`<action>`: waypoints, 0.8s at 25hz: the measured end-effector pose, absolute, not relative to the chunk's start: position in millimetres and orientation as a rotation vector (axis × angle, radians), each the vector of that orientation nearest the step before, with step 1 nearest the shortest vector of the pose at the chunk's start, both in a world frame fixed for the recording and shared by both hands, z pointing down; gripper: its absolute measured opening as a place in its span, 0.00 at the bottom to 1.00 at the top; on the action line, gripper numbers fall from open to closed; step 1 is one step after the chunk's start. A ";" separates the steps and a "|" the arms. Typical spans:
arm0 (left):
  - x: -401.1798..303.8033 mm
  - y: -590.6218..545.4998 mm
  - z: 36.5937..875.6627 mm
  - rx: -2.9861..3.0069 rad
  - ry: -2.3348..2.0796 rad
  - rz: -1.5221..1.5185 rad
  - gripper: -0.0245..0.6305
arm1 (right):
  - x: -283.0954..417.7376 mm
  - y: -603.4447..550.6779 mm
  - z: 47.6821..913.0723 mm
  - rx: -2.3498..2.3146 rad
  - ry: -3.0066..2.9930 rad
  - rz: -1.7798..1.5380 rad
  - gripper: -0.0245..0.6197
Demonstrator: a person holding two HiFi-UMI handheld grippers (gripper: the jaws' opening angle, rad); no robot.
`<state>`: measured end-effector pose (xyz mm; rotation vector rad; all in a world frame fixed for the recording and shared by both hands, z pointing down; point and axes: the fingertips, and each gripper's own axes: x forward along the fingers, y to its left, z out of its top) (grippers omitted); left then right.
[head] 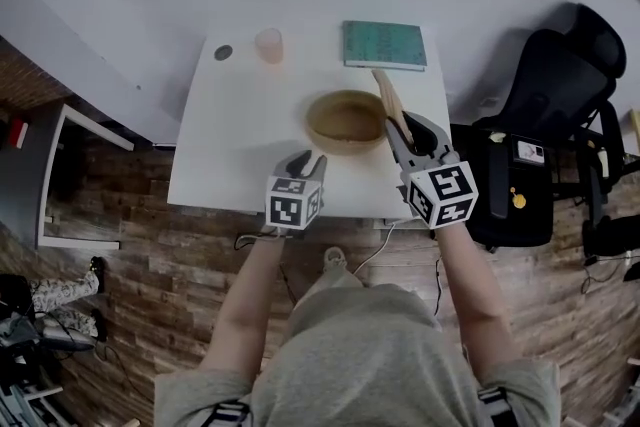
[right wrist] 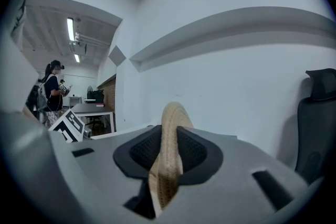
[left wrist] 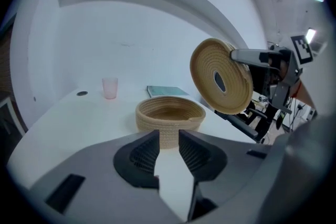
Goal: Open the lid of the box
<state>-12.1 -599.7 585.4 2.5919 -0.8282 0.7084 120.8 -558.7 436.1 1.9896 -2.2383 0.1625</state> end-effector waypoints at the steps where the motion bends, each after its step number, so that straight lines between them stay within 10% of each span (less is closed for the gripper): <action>1: -12.2 -593.2 582.4 2.593 -0.844 0.698 0.17 | 120.8 -550.7 434.2 1.995 -2.250 0.167 0.18; 20: -20.2 -440.0 526.4 2.592 -1.021 0.527 0.07 | 109.4 -383.2 411.5 2.004 -2.438 0.233 0.18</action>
